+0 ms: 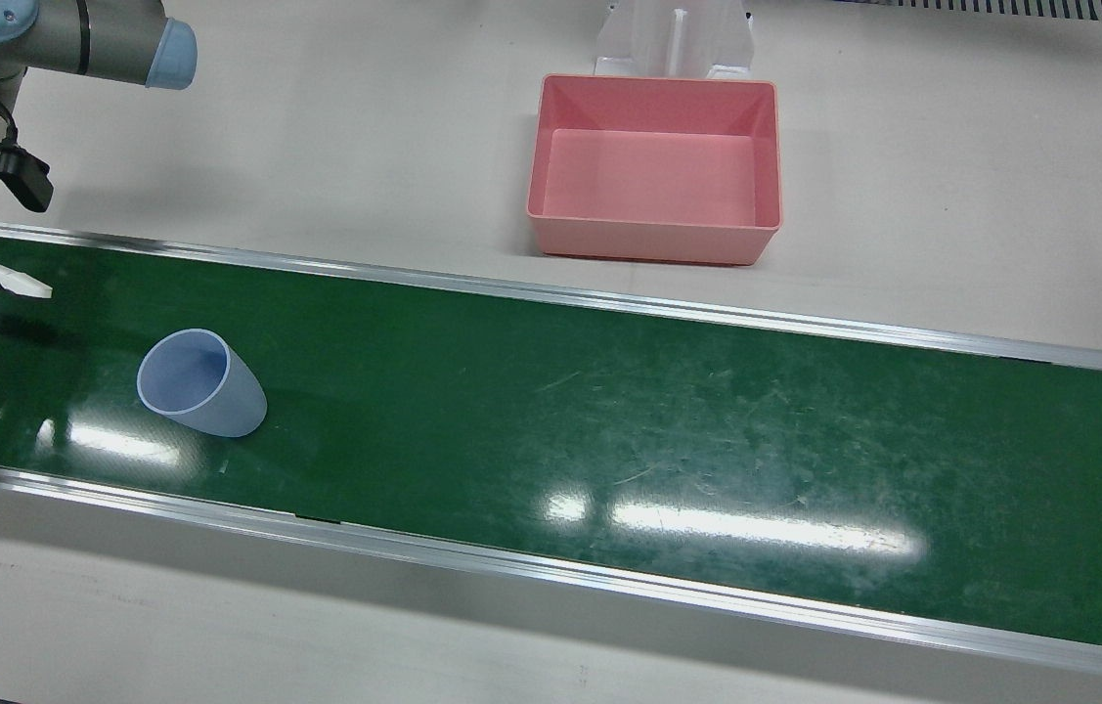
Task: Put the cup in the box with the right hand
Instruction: 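Reach the right hand toward the light blue cup and close fingers around it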
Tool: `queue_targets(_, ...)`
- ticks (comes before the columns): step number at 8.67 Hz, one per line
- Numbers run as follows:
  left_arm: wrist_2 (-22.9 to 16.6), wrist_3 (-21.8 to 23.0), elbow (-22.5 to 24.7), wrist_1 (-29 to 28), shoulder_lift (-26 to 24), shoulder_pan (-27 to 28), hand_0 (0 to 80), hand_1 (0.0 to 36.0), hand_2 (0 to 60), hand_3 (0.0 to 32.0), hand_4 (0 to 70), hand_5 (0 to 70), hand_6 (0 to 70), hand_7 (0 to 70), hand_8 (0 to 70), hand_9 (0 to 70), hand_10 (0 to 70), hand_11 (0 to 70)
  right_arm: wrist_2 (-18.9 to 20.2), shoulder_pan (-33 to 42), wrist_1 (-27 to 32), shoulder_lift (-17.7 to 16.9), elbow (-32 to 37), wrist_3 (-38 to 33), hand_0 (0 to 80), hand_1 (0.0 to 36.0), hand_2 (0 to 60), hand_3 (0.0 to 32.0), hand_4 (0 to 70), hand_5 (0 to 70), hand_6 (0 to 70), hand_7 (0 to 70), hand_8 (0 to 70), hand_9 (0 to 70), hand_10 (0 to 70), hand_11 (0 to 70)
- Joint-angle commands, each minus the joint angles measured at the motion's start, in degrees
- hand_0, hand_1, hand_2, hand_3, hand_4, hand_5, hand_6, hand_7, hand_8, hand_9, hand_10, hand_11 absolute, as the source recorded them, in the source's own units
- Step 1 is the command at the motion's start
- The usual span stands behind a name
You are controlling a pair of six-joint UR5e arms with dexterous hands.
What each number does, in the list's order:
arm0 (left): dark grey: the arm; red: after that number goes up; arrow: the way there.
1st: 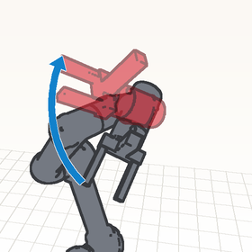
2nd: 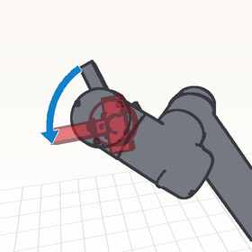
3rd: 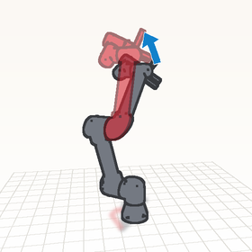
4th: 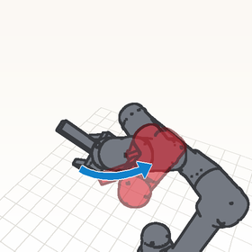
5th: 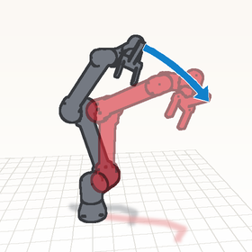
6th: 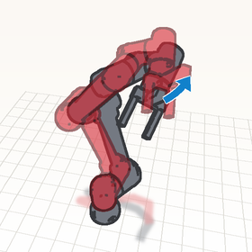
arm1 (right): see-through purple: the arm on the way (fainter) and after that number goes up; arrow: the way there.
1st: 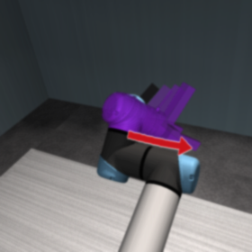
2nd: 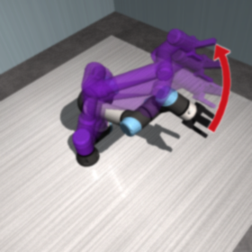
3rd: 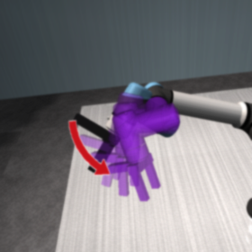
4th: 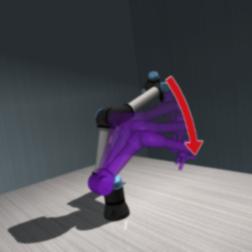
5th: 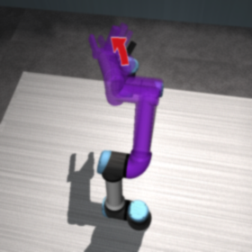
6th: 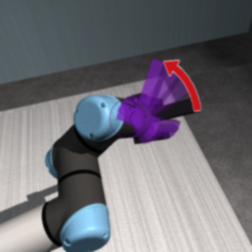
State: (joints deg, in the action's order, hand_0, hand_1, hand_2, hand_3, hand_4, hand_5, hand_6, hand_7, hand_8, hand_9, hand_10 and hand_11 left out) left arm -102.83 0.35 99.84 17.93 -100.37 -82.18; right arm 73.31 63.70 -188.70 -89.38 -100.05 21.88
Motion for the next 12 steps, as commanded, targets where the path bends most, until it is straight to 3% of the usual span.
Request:
queue_targets(1,0.00,0.00,0.00,0.00,0.00,0.00,0.0,0.0,0.0,0.0,0.0,0.0,0.0,0.0,0.0,0.0,0.0,0.0,-0.80,-0.94,0.00,0.00,0.03,0.01,49.5,19.9,9.2,0.0,0.0,6.2,0.8,0.0,2.8,1.2,0.0,0.0)
queue_targets(6,0.00,0.00,0.09,0.00,0.00,0.00,0.0,0.0,0.0,0.0,0.0,0.0,0.0,0.0,0.0,0.0,0.0,0.0,-0.80,-1.47,0.00,0.09,0.12,0.01,49.2,19.9,11.2,0.0,0.0,6.2,2.1,1.1,3.2,2.0,0.0,0.0)
queue_targets(7,0.00,0.00,0.09,0.00,0.00,0.00,0.0,0.0,0.0,0.0,0.0,0.0,0.0,0.0,0.0,0.0,0.0,0.0,-0.89,-1.47,0.00,0.09,0.12,-0.08,49.3,20.9,14.0,0.0,0.0,6.5,3.5,7.0,3.4,3.5,0.0,0.0)
queue_targets(8,0.00,0.00,0.00,0.00,0.00,0.00,0.0,0.0,0.0,0.0,0.0,0.0,0.0,0.0,0.0,0.0,0.0,0.0,-0.98,-1.47,0.00,0.09,0.12,-0.08,49.2,27.4,41.8,0.0,0.0,8.6,9.7,33.2,13.2,24.0,3.7,7.9)
queue_targets(9,0.00,0.00,0.00,0.00,0.00,0.00,0.0,0.0,0.0,0.0,0.0,0.0,0.0,0.0,0.0,0.0,0.0,0.0,-2.46,-1.47,0.00,0.09,0.12,-0.17,48.2,33.5,60.0,0.0,1.6,11.5,18.7,67.9,31.8,52.5,16.5,26.3)
queue_targets(10,0.00,0.00,0.00,0.00,0.00,0.09,0.0,0.0,0.0,0.0,0.0,0.0,0.0,0.0,0.0,0.0,0.0,0.0,-2.91,-1.47,-0.09,0.09,0.20,-0.17,46.8,35.8,60.0,0.0,15.7,13.5,26.6,70.0,47.1,70.0,30.4,45.2)
queue_targets(11,0.00,0.00,0.00,0.00,0.00,0.00,0.0,0.0,0.0,0.0,0.0,0.0,0.0,0.0,0.0,0.0,0.0,0.0,-3.00,-1.47,-0.17,0.09,0.12,-0.26,46.8,34.9,60.0,0.0,26.4,15.1,31.6,70.0,56.2,70.0,42.7,61.1)
queue_targets(12,0.00,0.00,0.00,0.00,0.00,0.00,0.0,0.0,0.0,0.0,0.0,0.0,0.0,0.0,0.0,0.0,0.0,0.0,-3.00,-1.30,-0.26,-0.09,-0.49,-0.34,47.3,34.9,60.0,0.0,27.8,15.7,32.5,70.0,57.8,70.0,46.4,66.6)
